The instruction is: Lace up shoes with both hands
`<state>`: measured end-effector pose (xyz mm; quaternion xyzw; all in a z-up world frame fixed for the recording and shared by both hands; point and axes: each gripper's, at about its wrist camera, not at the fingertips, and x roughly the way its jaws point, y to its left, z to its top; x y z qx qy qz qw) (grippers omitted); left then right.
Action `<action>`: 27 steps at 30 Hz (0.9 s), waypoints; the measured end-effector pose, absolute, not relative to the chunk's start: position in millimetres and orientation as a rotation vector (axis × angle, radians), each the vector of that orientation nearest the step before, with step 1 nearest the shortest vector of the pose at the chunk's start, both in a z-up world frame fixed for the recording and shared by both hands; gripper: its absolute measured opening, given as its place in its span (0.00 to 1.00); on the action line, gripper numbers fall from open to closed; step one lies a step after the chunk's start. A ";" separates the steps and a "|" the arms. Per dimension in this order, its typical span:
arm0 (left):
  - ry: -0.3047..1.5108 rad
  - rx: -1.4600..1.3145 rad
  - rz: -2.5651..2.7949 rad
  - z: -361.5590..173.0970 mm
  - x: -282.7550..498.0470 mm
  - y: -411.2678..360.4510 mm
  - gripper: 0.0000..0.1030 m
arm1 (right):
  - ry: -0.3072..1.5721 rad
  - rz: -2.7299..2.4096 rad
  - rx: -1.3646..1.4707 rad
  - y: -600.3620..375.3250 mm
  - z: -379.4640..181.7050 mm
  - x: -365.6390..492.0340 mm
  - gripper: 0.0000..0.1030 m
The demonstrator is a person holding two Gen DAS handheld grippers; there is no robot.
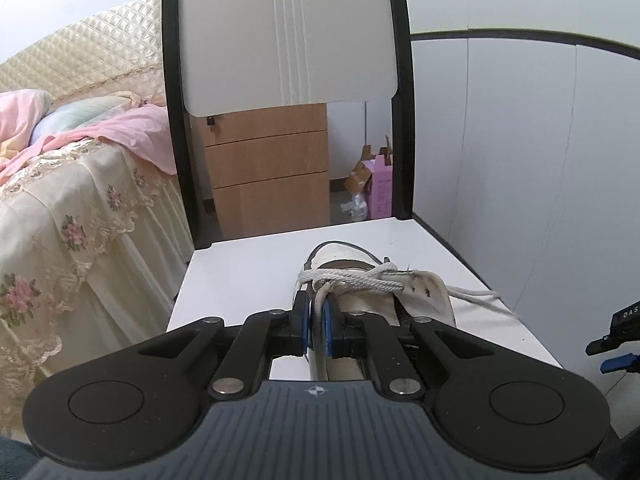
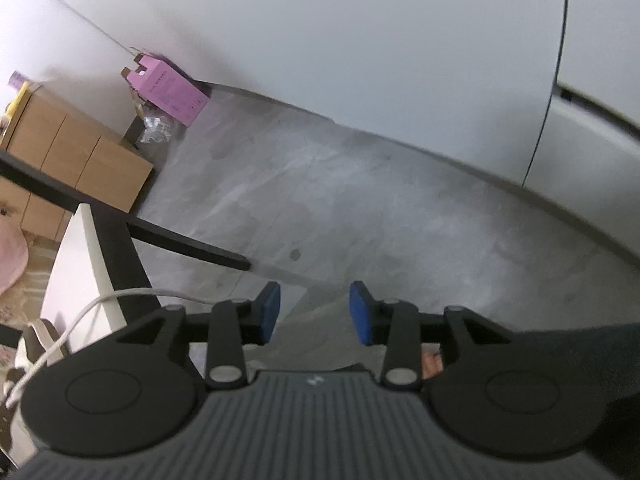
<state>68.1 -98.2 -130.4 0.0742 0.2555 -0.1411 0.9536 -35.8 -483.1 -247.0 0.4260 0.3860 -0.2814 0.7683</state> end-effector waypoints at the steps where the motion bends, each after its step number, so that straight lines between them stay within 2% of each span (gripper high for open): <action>1: 0.516 0.154 -0.293 -131.5 68.3 -98.1 0.09 | 0.821 -0.603 0.918 -481.0 -242.2 -35.6 0.40; 11: 0.502 0.128 -0.305 -137.8 78.6 -102.1 0.09 | 0.566 -0.211 0.950 -430.1 -185.5 5.1 0.40; 27: 0.547 -0.031 -0.298 -139.9 83.4 -105.5 0.13 | 0.616 -0.034 1.217 -374.8 -208.1 82.9 0.42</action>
